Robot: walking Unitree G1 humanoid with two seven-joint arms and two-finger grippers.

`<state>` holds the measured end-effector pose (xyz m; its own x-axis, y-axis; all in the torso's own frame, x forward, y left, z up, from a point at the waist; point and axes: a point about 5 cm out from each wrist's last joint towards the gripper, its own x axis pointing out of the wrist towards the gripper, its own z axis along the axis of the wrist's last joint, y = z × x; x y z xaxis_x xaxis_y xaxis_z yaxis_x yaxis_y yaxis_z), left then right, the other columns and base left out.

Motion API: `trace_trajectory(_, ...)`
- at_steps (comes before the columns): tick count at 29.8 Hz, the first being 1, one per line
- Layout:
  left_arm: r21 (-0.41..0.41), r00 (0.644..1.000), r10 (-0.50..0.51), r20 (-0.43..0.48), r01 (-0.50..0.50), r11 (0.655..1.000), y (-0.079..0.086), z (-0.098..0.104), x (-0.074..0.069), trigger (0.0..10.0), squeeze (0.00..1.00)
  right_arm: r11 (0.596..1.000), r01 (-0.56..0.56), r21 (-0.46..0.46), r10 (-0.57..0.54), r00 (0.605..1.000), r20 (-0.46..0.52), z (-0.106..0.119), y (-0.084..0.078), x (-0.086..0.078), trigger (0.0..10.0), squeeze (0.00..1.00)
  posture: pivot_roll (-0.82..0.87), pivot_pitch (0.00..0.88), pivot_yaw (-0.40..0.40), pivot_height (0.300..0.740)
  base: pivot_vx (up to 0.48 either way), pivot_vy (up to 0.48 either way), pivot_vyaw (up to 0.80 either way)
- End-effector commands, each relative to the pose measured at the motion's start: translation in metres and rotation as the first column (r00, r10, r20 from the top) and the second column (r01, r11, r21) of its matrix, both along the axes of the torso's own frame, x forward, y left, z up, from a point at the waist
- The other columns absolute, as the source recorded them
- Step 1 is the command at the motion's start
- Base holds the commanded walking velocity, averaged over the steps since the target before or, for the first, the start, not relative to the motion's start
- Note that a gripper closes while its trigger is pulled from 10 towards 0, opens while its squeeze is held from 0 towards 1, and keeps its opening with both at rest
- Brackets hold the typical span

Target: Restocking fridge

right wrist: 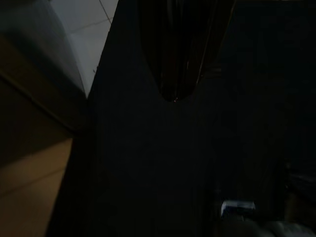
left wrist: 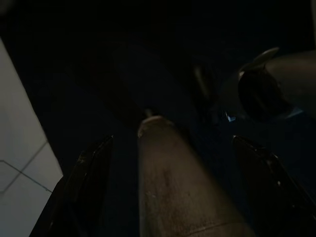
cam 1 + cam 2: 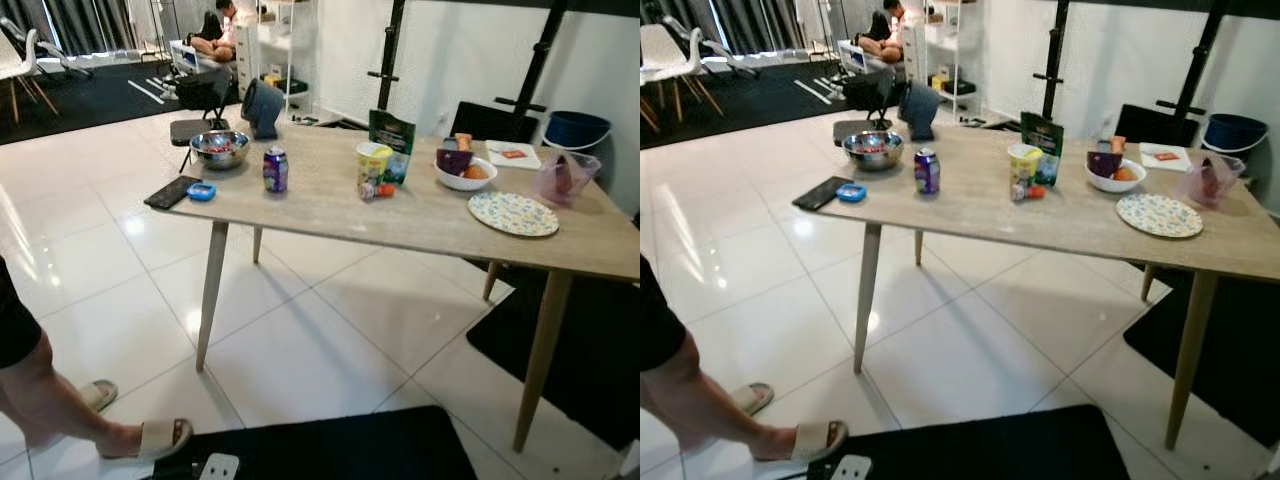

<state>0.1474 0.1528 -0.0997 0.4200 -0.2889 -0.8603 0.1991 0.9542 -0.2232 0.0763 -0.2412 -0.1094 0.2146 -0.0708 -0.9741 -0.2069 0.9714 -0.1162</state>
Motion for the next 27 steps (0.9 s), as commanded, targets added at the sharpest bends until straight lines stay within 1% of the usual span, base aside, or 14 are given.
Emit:
trace_trajectory(1,0.006,1.000,0.000,-0.005,0.000,1.000,0.002,0.000,-0.001,10.0,0.00,1.000,0.010,-0.001,-0.010,1.000,0.030,0.002,-0.001,0.008,10.0,0.00,-0.13,0.000,0.036,0.740,0.307,0.000,0.00)
trace_trajectory(7,0.009,1.000,-0.003,-0.005,0.003,1.000,0.003,0.000,-0.001,10.0,0.00,1.000,0.014,-0.005,-0.014,1.000,0.020,0.002,-0.001,0.007,10.0,0.00,-0.13,0.000,0.039,0.740,0.309,0.000,0.00)
trace_trajectory(18,0.015,1.000,-0.010,-0.009,0.010,1.000,0.004,-0.001,-0.004,10.0,0.00,1.000,0.007,0.000,-0.007,1.000,0.001,0.001,0.000,0.004,10.0,0.00,-0.13,0.000,0.041,0.740,0.292,0.000,-0.78)
trace_trajectory(19,0.016,1.000,-0.024,-0.011,0.024,1.000,0.004,-0.001,-0.004,10.0,0.00,1.000,0.009,0.001,-0.009,1.000,0.003,0.000,0.001,0.004,10.0,0.00,-0.14,0.019,0.063,0.740,0.255,0.000,-0.78)
trace_trajectory(22,0.017,0.999,-0.030,-0.012,0.030,0.999,0.005,-0.001,-0.004,10.0,0.00,1.000,0.010,0.001,-0.010,1.000,0.003,0.000,0.001,0.004,10.0,0.00,-0.14,0.019,0.063,0.740,0.255,0.000,-0.78)
trace_trajectory(24,0.025,0.999,-0.037,-0.015,0.037,0.999,0.007,-0.002,-0.005,10.0,0.00,1.000,0.011,0.004,-0.011,1.000,0.001,0.000,0.003,0.002,10.0,0.00,-0.14,0.021,0.066,0.740,0.240,0.000,-0.78)
trace_trajectory(27,0.042,0.999,-0.036,-0.021,0.037,0.998,0.015,-0.002,-0.007,10.0,0.00,1.000,0.013,0.013,-0.012,1.000,-0.026,-0.003,0.007,-0.008,10.0,0.00,-0.14,0.017,0.070,0.740,0.080,0.000,-0.78)
